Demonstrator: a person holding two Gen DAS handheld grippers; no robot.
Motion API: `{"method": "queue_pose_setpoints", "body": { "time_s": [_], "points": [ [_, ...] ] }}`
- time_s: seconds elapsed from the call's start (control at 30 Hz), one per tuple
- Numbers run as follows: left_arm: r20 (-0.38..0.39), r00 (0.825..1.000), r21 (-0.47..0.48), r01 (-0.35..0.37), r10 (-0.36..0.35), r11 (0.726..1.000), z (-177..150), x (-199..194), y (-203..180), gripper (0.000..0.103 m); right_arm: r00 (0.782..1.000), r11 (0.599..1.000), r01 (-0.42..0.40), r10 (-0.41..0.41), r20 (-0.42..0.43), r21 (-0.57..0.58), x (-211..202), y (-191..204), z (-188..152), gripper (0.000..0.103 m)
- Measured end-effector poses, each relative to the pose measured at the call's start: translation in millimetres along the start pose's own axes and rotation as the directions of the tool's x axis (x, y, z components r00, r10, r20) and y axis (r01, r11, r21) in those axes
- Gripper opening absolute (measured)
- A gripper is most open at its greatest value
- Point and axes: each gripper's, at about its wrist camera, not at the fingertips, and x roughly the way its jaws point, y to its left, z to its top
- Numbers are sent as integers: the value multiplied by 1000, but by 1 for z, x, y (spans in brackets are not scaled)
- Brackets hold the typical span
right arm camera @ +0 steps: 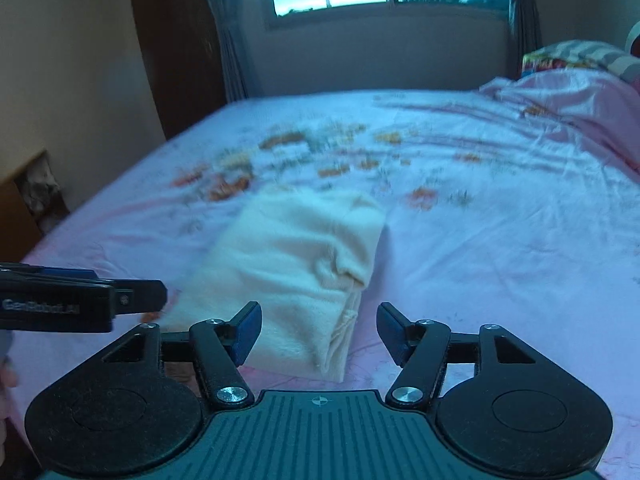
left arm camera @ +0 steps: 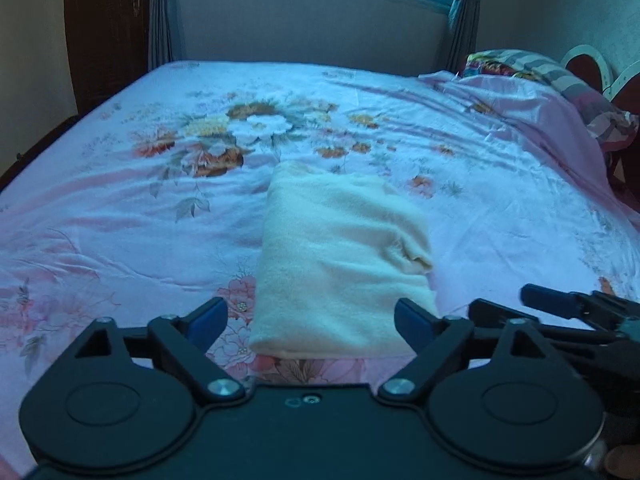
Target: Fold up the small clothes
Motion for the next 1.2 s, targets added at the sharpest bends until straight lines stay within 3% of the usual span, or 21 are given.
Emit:
{"method": "queue_pose_setpoints", "body": {
  "time_s": [0.1,0.3,0.6,0.73,0.97,1.2],
  "points": [
    [40,999,21,-5,4,1000,-4,-32,-9,100,997,1000,2,0,76,-18,-48,10,0,90],
    [97,995,83,-27,19,996,-20,-89,-31,101,987,1000,7,-5,158,-11,-122,24,-18,103],
    [128,992,54,-16,8,998,-50,-134,-40,101,970,999,-15,2,242,51,-198,28,-49,103],
    [152,988,54,-39,30,998,-57,-147,-46,101,959,1000,15,-15,284,3,-219,38,-57,103],
    [160,986,40,-49,42,998,-64,-157,-53,101,940,999,29,-18,341,-26,-237,39,-69,103],
    [172,984,51,-59,49,997,-67,-160,-60,101,940,998,64,-62,335,5,-238,34,-68,103]
  ]
}}
